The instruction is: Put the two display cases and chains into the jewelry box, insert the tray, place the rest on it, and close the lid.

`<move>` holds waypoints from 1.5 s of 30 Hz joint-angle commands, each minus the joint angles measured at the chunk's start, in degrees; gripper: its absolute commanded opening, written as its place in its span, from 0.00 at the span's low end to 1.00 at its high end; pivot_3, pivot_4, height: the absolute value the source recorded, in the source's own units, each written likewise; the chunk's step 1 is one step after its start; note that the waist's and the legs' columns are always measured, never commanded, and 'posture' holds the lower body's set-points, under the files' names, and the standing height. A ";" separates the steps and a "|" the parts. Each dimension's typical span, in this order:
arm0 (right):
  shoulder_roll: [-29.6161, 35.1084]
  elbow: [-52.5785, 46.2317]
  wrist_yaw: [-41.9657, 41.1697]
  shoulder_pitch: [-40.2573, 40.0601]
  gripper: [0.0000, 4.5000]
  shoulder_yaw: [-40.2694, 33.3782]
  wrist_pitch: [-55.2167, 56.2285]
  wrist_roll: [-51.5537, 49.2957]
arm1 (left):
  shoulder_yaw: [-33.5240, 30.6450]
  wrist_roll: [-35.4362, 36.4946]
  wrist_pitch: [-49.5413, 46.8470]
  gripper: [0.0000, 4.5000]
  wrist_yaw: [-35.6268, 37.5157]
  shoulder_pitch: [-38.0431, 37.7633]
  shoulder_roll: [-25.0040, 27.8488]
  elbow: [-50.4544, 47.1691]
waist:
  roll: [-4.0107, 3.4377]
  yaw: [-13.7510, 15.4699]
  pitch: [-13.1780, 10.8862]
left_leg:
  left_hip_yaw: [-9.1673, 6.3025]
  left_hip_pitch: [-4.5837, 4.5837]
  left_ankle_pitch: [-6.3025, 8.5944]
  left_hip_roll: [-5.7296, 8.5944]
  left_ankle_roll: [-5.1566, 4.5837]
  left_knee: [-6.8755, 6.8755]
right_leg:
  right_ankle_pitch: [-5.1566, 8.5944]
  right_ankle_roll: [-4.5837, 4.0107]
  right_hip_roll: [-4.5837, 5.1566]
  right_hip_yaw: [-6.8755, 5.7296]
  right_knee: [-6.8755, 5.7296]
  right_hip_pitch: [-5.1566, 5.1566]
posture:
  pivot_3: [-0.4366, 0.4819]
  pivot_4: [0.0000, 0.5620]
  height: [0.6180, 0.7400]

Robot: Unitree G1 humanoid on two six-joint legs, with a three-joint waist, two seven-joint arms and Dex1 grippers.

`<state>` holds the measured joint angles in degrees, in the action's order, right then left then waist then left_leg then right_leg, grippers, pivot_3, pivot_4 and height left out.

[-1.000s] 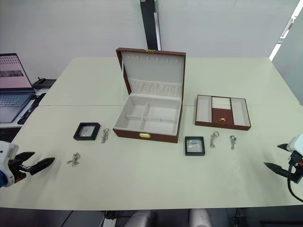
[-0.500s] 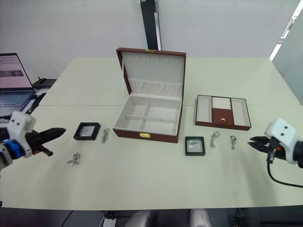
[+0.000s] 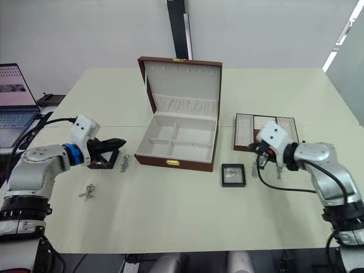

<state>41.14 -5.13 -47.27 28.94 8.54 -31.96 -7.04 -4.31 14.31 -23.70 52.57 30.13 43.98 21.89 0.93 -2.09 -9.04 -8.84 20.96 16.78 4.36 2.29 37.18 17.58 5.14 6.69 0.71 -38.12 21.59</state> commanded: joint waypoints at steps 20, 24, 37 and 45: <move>-15.66 8.96 4.01 9.15 0.01 8.27 -0.59 5.71 | 1.77 0.19 -5.92 0.00 -0.63 0.94 -5.55 -5.08 | 0.00 -0.99 0.01 | -0.23 0.83 -0.01 0.08 0.03 0.74 | -0.02 -0.03 0.08 -0.09 -0.80 0.83 | 0.48 0.27 1.00; -15.91 8.29 3.41 8.83 0.01 8.51 -0.70 5.48 | 1.70 0.80 -7.17 0.00 -0.43 -0.08 -5.82 -7.38 | -0.01 -1.04 0.01 | -0.27 0.83 -0.01 0.08 0.03 0.73 | -0.02 -0.03 0.08 -0.12 -0.81 0.83 | 0.48 0.27 1.00; -15.65 8.39 2.12 8.46 0.01 9.29 -0.17 6.07 | 1.08 1.32 -9.23 0.00 -0.57 -2.71 -6.66 -11.40 | -0.01 -1.04 0.01 | -0.27 0.82 -0.01 0.08 0.03 0.73 | -0.02 -0.03 0.08 -0.13 -0.81 0.82 | 0.48 0.27 1.00; -15.44 8.07 2.65 8.54 0.01 8.54 -0.81 6.42 | 0.19 0.39 -7.97 0.00 -1.08 -3.20 -6.38 -10.22 | -0.01 -1.04 0.02 | -0.26 0.82 -0.01 0.08 0.03 0.73 | -0.02 -0.03 0.08 -0.12 -0.81 0.82 | 0.48 0.27 1.00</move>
<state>26.39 5.28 -43.88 36.82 16.92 -33.10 -0.19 -4.52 13.72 -32.73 50.64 27.24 38.03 13.41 0.92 -3.13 -9.03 -9.11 21.78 16.77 4.43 2.31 37.90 17.55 5.11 6.78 0.58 -38.93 22.41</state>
